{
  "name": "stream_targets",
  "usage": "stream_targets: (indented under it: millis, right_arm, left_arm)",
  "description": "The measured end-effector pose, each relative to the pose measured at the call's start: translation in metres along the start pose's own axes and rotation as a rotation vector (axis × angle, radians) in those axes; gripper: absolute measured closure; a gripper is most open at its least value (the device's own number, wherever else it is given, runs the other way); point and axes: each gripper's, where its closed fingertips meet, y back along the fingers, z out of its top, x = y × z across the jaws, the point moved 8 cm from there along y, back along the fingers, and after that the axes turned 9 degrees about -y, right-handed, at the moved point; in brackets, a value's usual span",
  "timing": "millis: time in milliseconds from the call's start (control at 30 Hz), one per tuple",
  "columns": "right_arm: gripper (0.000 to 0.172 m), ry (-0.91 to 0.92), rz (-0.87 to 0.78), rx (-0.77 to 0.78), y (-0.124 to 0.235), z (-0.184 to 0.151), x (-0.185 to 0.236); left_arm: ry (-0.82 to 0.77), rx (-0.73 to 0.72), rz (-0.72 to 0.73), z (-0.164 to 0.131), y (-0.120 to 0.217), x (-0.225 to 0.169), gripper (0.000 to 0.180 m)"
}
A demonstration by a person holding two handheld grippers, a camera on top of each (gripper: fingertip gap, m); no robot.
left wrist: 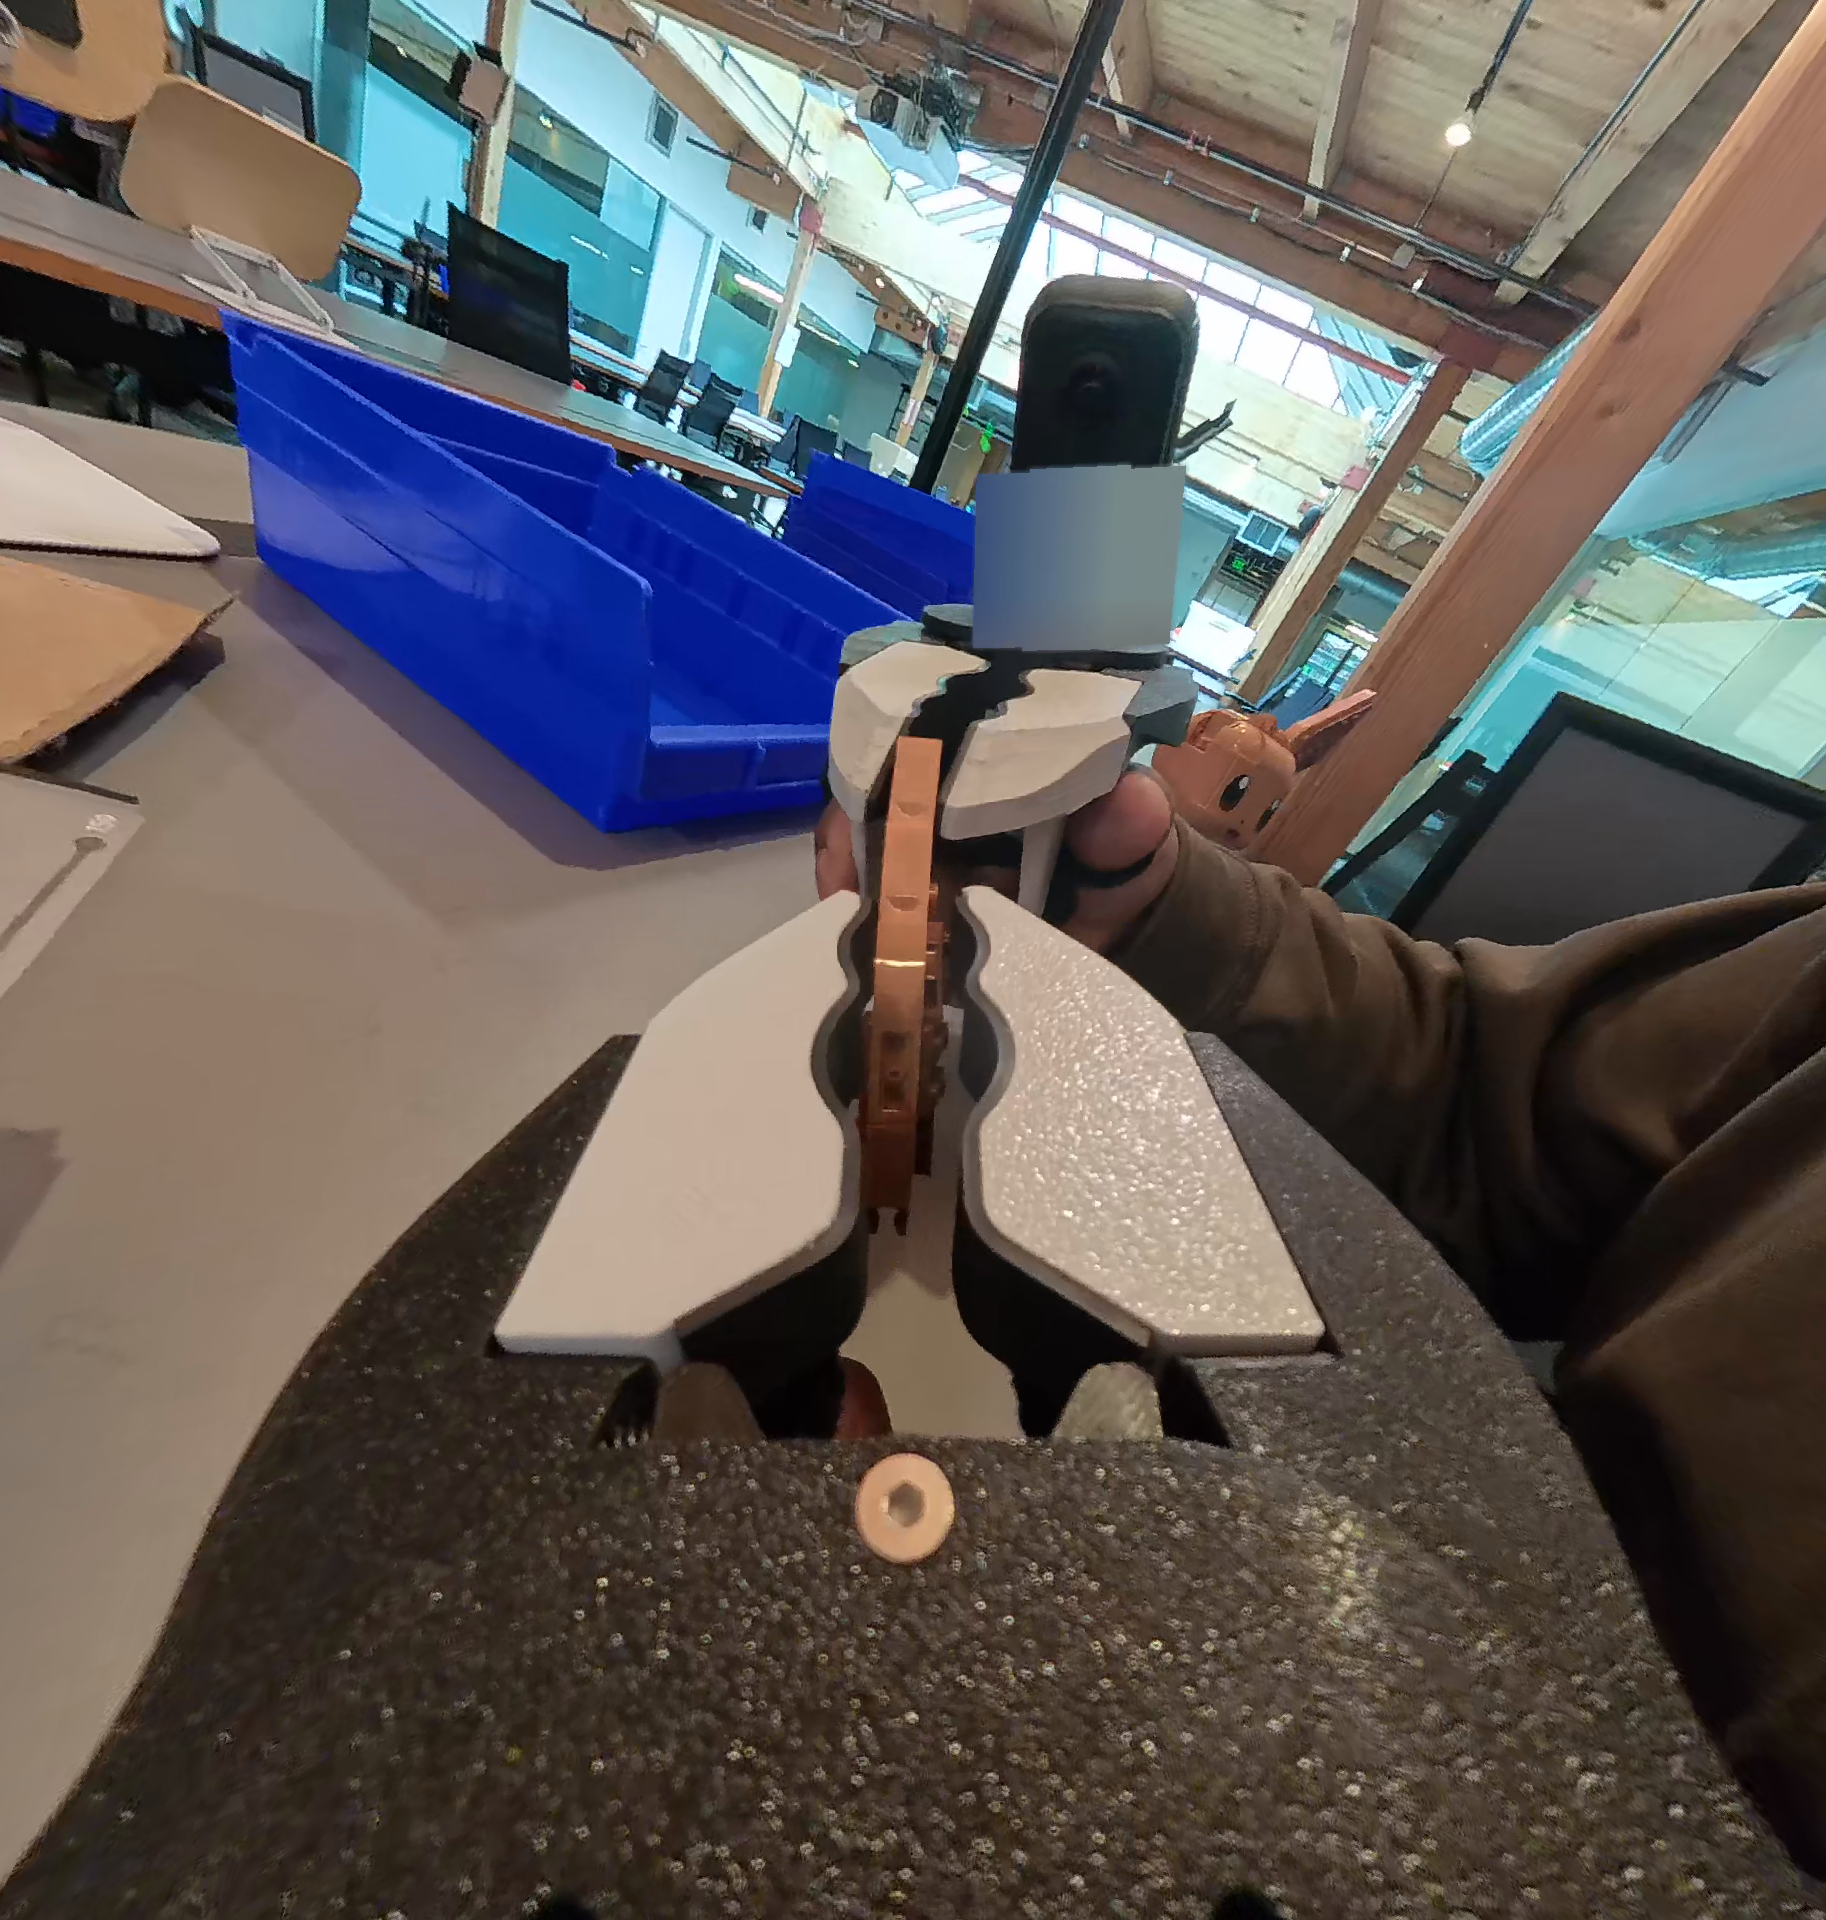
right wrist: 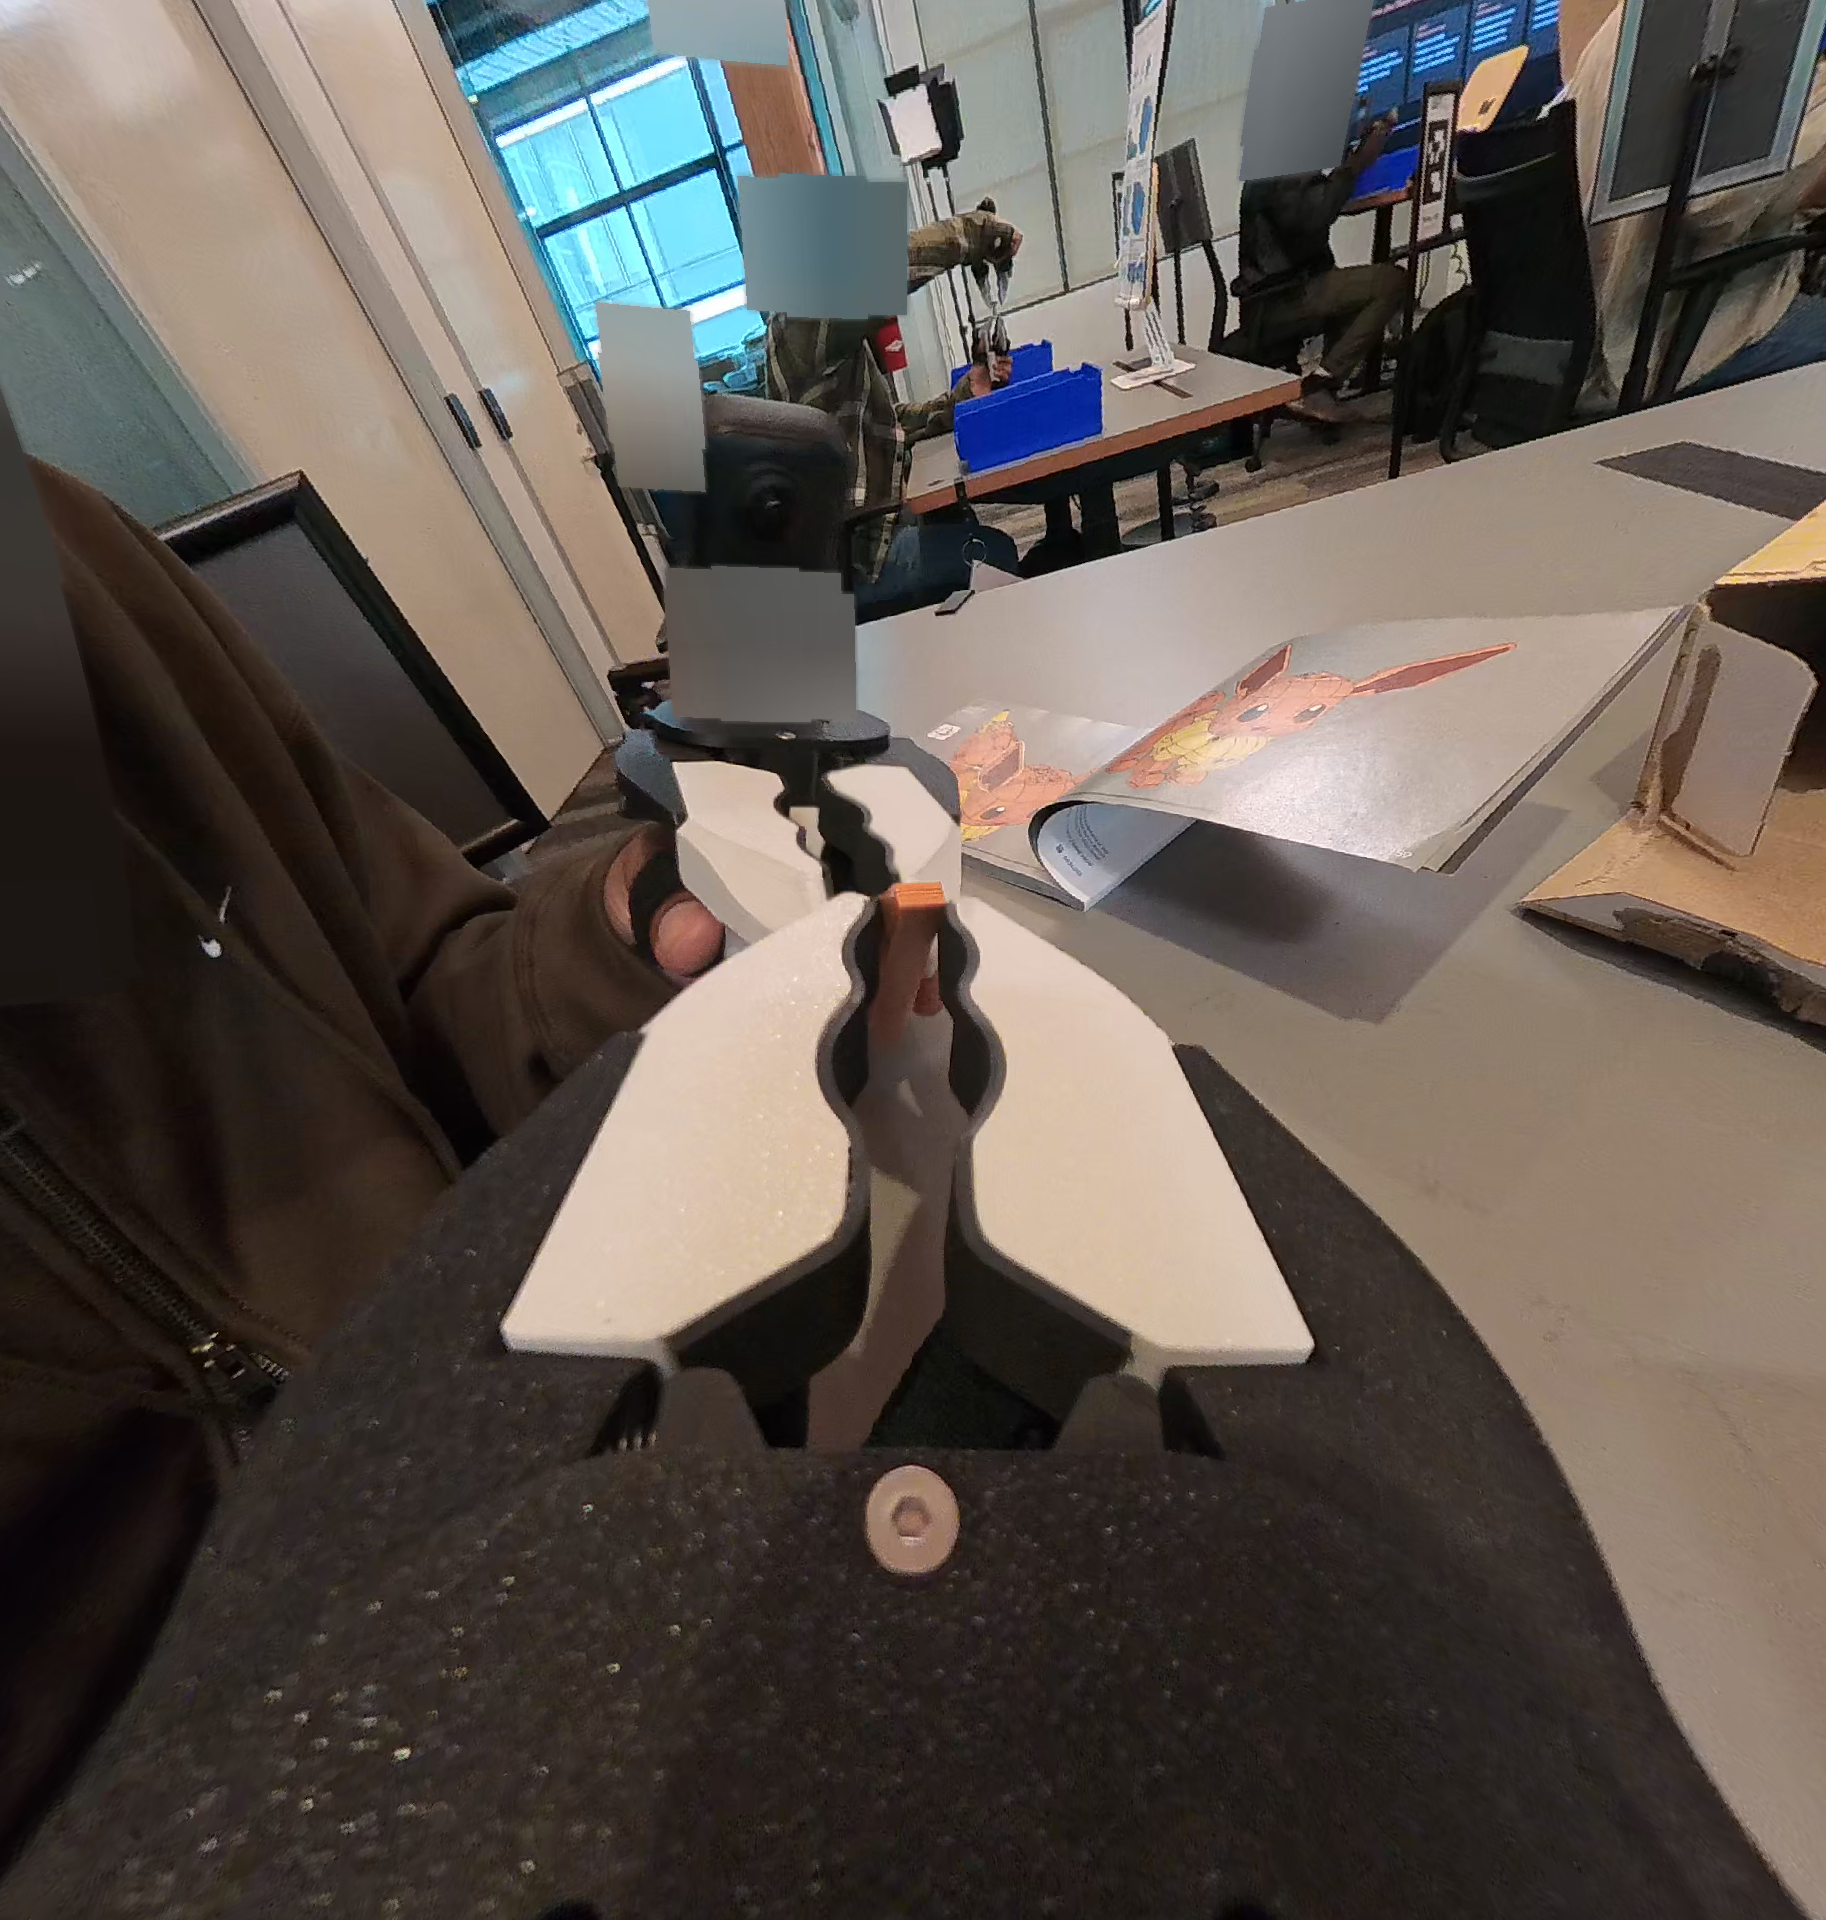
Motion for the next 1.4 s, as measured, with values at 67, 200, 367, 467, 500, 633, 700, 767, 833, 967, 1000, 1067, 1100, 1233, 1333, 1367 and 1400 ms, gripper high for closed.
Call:
stream_targets:
  millis: [67, 200, 367, 467, 500, 633, 700, 767, 833, 967, 1000, 1067, 1100, 1233, 1333, 1367, 1400]
  right_arm:
    - [0.160, -0.005, -0.013, -0.008, 0.000, -0.001, -0.001]
    - [0.151, -0.008, -0.014, -0.032, 0.001, 0.000, -0.001]
    - [0.145, -0.036, 0.015, 0.077, -0.018, -0.016, 0.001]
    - [0.151, -0.069, 0.052, 0.082, -0.026, -0.021, 0.002]
    - [0.157, -0.081, 0.057, 0.074, -0.027, -0.022, 0.002]
    - [0.163, -0.089, 0.068, 0.093, -0.022, -0.021, -0.001]
    - [0.164, -0.074, 0.064, 0.115, -0.020, -0.021, 0.000]
    - [0.164, -0.073, 0.065, 0.141, -0.018, -0.021, 0.000]
    - [0.164, -0.070, 0.066, 0.172, -0.016, -0.022, 0.000]
    - [0.164, -0.055, 0.061, 0.259, -0.016, -0.026, 0.002]
    - [0.164, -0.048, 0.061, 0.280, -0.016, -0.028, 0.003]
    - [0.164, -0.029, 0.060, 0.312, -0.018, -0.031, 0.005]
    - [0.164, -0.021, 0.059, 0.323, -0.018, -0.032, 0.005]
    - [0.164, -0.005, 0.049, 0.344, -0.018, -0.034, 0.005]
    - [0.164, -0.006, 0.052, 0.340, -0.017, -0.033, 0.005]
    - [0.164, -0.006, 0.056, 0.341, -0.017, -0.032, 0.006]
    - [0.164, -0.006, 0.062, 0.342, -0.017, -0.032, 0.006]
  left_arm:
    - [0.023, -0.002, -0.002, -0.001, 0.000, 0.001, 0.167]
    - [0.138, -0.091, 0.041, 0.002, 0.008, 0.013, 0.167]
    - [0.273, -0.216, 0.006, 0.004, 0.014, 0.019, 0.167]
    - [0.289, -0.232, -0.026, 0.003, 0.009, 0.016, 0.167]
    - [0.288, -0.239, -0.038, 0.003, 0.008, 0.015, 0.167]
    - [0.283, -0.215, -0.086, 0.003, 0.007, 0.013, 0.166]
    - [0.274, -0.191, -0.099, 0.003, 0.007, 0.012, 0.165]
    - [0.253, -0.160, -0.096, 0.003, 0.008, 0.012, 0.164]
    - [0.221, -0.123, -0.083, 0.002, 0.009, 0.011, 0.164]
    - [0.144, -0.030, -0.059, 0.000, 0.010, 0.010, 0.159]
    - [0.131, -0.006, -0.068, -0.001, 0.010, 0.008, 0.159]
    - [0.119, 0.027, -0.092, -0.003, 0.008, 0.005, 0.159]
    - [0.116, 0.038, -0.104, -0.003, 0.007, 0.004, 0.159]
    - [0.116, 0.064, -0.120, -0.005, 0.005, 0.002, 0.159]
    - [0.123, 0.059, -0.115, -0.005, 0.006, 0.003, 0.156]
    - [0.124, 0.058, -0.113, -0.005, 0.006, 0.003, 0.155]
    - [0.125, 0.058, -0.109, -0.005, 0.006, 0.003, 0.152]
